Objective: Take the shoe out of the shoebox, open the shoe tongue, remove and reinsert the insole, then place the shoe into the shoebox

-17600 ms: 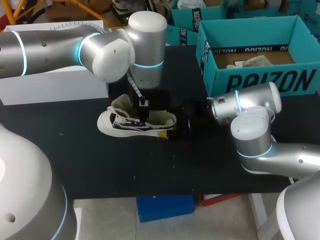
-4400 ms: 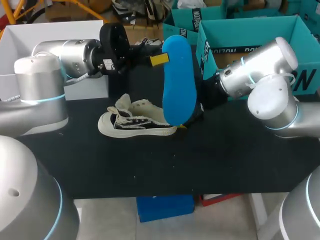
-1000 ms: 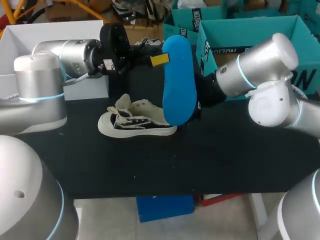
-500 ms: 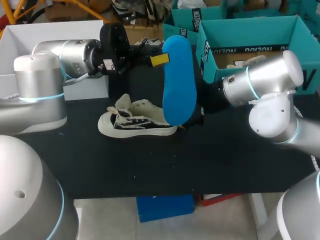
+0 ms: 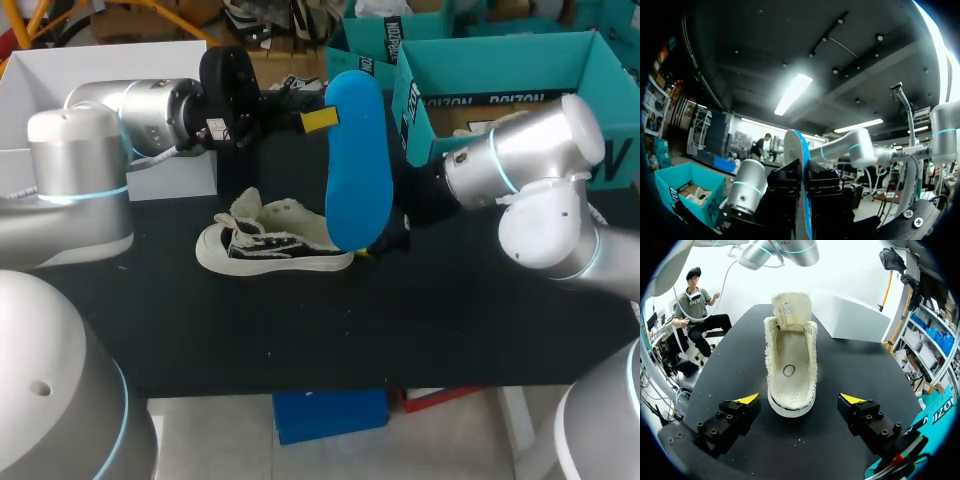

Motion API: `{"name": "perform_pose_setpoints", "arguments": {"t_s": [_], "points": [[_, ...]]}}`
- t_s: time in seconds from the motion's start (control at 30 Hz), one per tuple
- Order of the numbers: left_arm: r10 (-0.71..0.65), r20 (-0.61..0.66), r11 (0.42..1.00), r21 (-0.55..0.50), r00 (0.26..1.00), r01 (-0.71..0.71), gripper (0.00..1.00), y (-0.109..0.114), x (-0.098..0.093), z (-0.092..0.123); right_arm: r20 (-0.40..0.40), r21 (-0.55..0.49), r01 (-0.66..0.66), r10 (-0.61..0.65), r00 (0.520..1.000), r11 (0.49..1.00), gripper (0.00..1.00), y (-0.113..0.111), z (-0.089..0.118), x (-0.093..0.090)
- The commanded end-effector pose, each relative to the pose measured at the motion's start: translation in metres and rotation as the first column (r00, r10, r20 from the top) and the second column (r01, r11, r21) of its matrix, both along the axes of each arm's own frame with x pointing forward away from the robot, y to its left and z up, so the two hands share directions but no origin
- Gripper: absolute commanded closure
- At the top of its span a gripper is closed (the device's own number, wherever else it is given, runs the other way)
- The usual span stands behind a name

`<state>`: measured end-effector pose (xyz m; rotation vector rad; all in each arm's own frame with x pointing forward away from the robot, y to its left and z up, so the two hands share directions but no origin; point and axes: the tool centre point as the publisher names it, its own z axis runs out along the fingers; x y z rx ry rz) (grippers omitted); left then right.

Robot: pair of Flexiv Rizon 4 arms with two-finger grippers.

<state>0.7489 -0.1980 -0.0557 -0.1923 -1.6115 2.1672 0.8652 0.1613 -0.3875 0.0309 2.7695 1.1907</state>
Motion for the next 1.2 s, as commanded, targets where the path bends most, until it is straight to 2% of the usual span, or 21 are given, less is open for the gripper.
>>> {"name": "perform_pose_setpoints", "arguments": {"t_s": [0.03, 0.27, 0.47, 0.57, 0.63, 0.97, 1.2], "points": [[0.001, 0.001, 1.0, -0.002, 1.0, -0.001, 1.0, 0.0, -0.001, -0.001, -0.031, -0.196, -0.018, 0.012, 0.999, 0.981, 0.0, 0.005, 0.021, 0.013], [0.001, 0.001, 1.0, -0.002, 1.0, -0.001, 1.0, 0.0, -0.001, -0.001, -0.066, -0.373, -0.067, 0.046, 0.997, 0.925, 0.0, 0.01, 0.033, 0.028], [0.001, 0.001, 1.0, -0.002, 1.0, -0.001, 1.0, 0.0, -0.001, -0.001, -0.087, -0.466, -0.097, 0.063, 0.994, 0.879, 0.0, 0.019, 0.035, 0.037], [0.001, 0.001, 1.0, -0.002, 1.0, -0.001, 1.0, 0.0, -0.001, -0.001, -0.093, -0.523, -0.098, 0.057, 0.994, 0.847, 0.0, 0.023, 0.034, 0.041], [0.001, 0.001, 1.0, -0.002, 1.0, -0.001, 1.0, 0.0, -0.001, -0.001, -0.101, -0.595, -0.097, 0.046, 0.994, 0.798, 0.0, 0.027, 0.031, 0.043], [0.001, 0.001, 1.0, -0.002, 1.0, -0.001, 1.0, 0.0, -0.001, -0.001, -0.125, -0.687, -0.098, 0.016, 0.992, 0.72, 0.0, 0.046, 0.023, 0.049], [0.001, 0.001, 1.0, -0.002, 1.0, -0.001, 1.0, 0.0, -0.001, -0.001, -0.155, -0.695, -0.116, 0.01, 0.988, 0.709, 0.0, 0.061, 0.015, 0.051]]}}
